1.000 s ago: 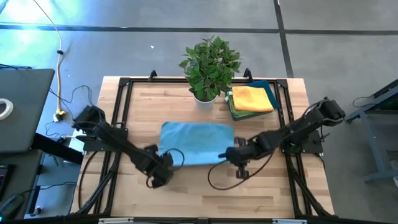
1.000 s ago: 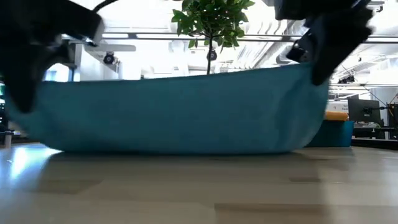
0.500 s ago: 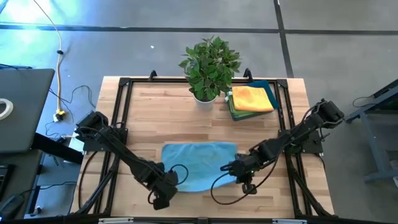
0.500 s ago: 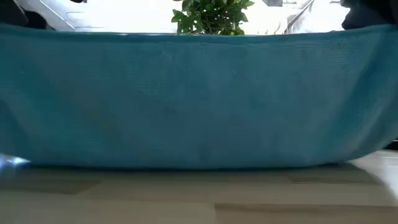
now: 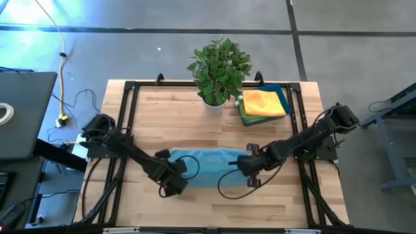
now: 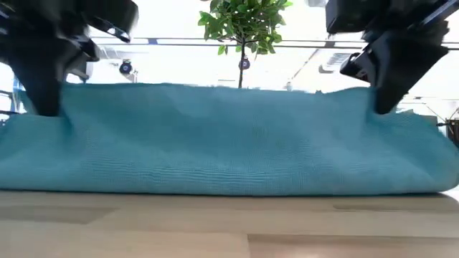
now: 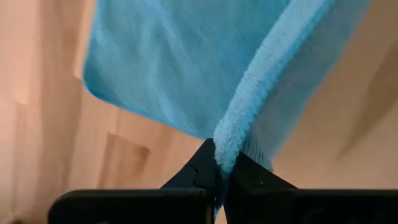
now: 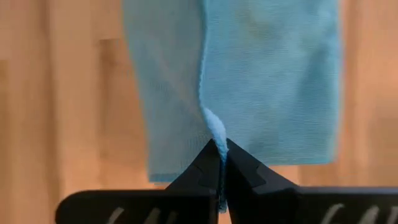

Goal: Sort microfiber towel by color & place in baskets
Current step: Fold the blue towel

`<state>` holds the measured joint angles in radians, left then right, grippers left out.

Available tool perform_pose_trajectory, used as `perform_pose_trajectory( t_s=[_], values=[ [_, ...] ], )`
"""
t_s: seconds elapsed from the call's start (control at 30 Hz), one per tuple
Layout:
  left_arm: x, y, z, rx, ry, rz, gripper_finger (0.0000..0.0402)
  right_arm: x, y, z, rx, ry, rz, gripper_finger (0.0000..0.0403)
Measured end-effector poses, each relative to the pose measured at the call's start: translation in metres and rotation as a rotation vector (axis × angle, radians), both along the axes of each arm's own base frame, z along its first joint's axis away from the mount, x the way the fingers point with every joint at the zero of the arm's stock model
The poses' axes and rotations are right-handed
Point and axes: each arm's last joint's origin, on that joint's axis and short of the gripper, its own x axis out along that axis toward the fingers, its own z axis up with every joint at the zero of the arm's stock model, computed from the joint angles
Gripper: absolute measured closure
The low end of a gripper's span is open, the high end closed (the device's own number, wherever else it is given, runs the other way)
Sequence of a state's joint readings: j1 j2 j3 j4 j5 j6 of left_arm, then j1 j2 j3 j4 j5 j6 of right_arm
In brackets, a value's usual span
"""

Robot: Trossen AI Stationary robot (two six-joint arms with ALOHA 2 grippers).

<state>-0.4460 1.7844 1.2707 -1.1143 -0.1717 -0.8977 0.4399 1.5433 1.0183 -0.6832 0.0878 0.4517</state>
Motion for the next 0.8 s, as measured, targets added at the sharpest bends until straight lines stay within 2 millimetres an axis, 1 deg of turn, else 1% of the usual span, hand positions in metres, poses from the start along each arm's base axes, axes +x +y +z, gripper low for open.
perform_pose_trajectory(
  t_s=[0.13, 0.3, 0.47, 0.8],
  values=[
    [0.003, 0.013, -0.005, 0.049, -0.009, 0.007, 0.0399, 0.003, -0.011, -0.001, -0.037, 0.008, -0.041, 0.0403],
    [0.003, 0.033, -0.015, 0.100, 0.019, 0.058, 0.0393, 0.007, -0.023, -0.001, -0.043, 0.009, -0.086, 0.0403],
    [0.004, 0.049, -0.019, 0.141, 0.030, 0.087, 0.0392, 0.010, -0.034, -0.002, -0.077, 0.005, -0.133, 0.0403],
    [0.003, 0.069, -0.027, 0.182, 0.059, 0.105, 0.0391, 0.004, -0.051, -0.020, -0.088, 0.049, -0.207, 0.0403]
  ],
)
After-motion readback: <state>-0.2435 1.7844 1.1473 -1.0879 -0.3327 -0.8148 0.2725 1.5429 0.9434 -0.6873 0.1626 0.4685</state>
